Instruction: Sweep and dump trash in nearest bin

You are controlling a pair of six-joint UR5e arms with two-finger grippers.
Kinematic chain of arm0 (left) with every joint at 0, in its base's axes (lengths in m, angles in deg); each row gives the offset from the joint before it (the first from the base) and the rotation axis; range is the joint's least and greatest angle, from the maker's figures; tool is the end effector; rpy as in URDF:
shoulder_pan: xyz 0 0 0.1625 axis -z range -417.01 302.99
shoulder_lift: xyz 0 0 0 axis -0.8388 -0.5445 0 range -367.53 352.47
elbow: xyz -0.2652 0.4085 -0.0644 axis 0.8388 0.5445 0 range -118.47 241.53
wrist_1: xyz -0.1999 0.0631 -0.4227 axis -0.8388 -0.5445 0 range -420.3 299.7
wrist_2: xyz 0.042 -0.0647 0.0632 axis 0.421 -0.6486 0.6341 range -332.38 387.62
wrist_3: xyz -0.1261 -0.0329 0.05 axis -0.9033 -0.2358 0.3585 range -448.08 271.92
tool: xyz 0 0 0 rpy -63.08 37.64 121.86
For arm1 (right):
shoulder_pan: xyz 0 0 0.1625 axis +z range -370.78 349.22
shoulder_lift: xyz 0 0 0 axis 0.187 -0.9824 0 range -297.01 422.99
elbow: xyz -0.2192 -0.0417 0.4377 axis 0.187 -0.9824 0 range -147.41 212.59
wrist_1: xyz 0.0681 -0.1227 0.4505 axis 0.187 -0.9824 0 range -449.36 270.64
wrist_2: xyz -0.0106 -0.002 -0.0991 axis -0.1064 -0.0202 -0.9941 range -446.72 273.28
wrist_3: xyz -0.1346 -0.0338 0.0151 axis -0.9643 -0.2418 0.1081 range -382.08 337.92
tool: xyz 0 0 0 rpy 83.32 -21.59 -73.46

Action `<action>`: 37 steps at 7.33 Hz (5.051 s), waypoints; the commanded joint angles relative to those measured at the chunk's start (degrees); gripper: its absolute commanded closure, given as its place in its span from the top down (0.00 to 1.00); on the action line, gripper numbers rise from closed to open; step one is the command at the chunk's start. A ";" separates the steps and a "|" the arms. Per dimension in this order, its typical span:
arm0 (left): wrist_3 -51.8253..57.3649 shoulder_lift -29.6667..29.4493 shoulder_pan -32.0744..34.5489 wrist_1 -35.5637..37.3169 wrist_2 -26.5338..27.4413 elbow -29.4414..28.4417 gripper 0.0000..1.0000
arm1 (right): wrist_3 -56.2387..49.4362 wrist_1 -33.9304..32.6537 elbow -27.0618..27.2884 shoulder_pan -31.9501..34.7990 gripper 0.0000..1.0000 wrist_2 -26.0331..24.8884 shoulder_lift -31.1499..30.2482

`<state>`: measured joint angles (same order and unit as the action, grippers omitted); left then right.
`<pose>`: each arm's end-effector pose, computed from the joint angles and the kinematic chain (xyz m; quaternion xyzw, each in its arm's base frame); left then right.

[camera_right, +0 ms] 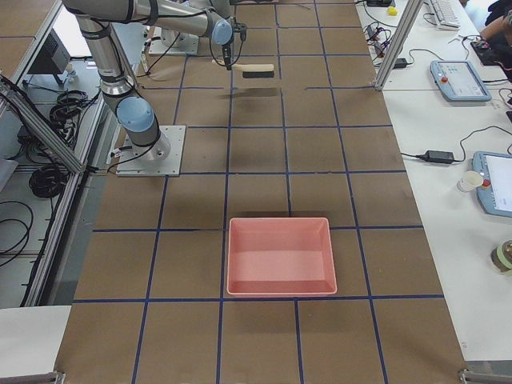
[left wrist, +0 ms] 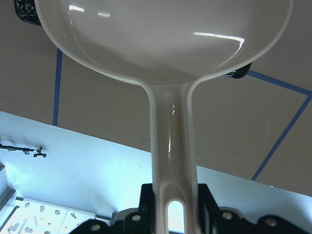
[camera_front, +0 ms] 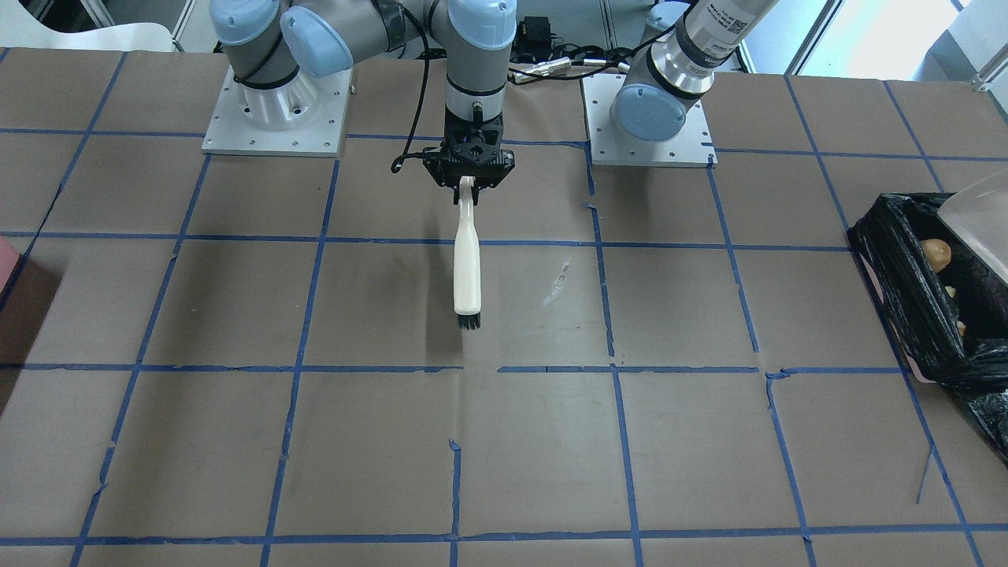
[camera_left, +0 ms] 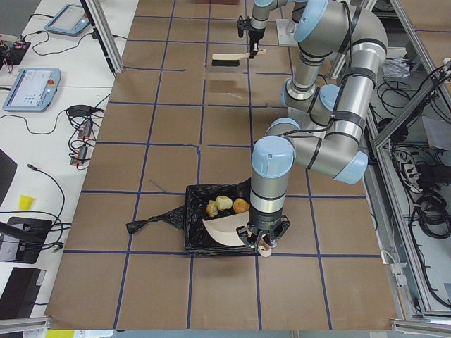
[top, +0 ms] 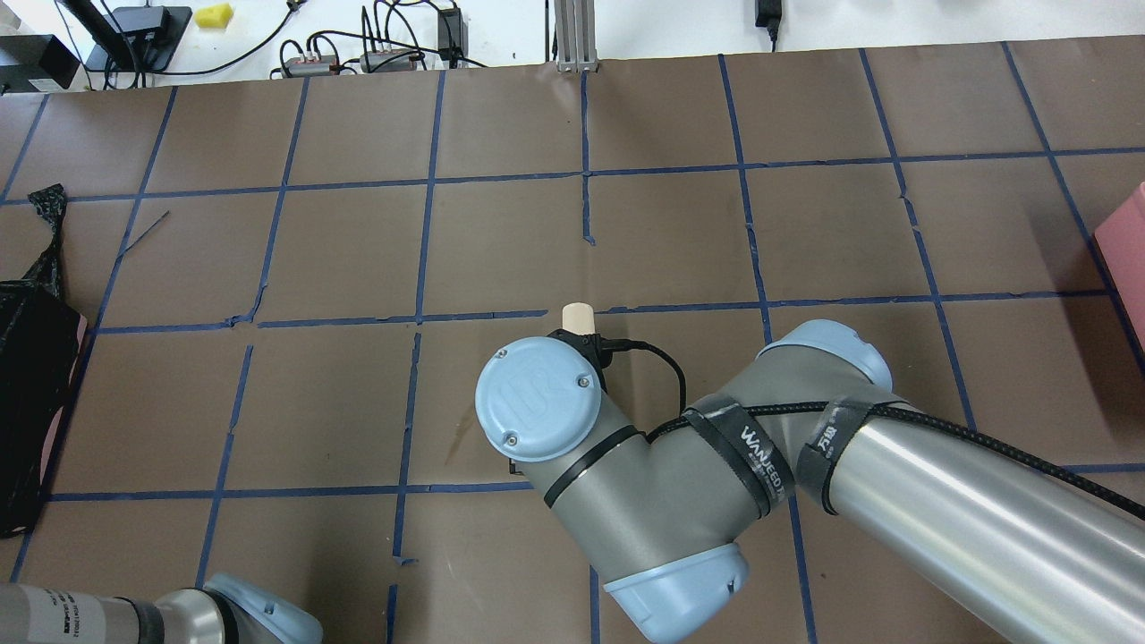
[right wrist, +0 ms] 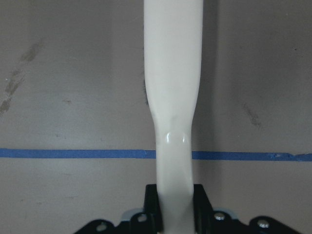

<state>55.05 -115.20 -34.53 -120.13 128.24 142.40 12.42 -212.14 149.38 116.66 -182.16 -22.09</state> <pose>0.6425 -0.3823 0.4725 0.5858 0.7834 0.1370 0.1561 0.4171 -0.3475 0.2769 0.0251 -0.9985 0.0354 0.0329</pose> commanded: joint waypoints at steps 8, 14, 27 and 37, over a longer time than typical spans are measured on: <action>-2.66 8.62 -1.39 -19.35 -16.58 -3.17 0.03 | -0.57 0.00 0.01 -0.09 0.15 -0.10 0.00; -24.42 9.15 20.10 -22.17 -19.06 0.95 0.04 | -0.74 0.00 0.01 -0.17 0.15 -0.18 0.00; -99.24 3.79 61.42 -9.25 -14.40 10.79 0.07 | -37.77 7.54 2.64 -28.33 0.14 -3.44 -10.44; -151.79 -6.32 86.50 7.54 -14.05 14.23 0.08 | -50.84 9.49 2.38 -42.62 0.15 -0.53 -12.66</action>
<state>-91.88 -121.10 50.02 -113.23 113.99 156.60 -38.33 -202.74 151.77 74.06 -182.72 -34.68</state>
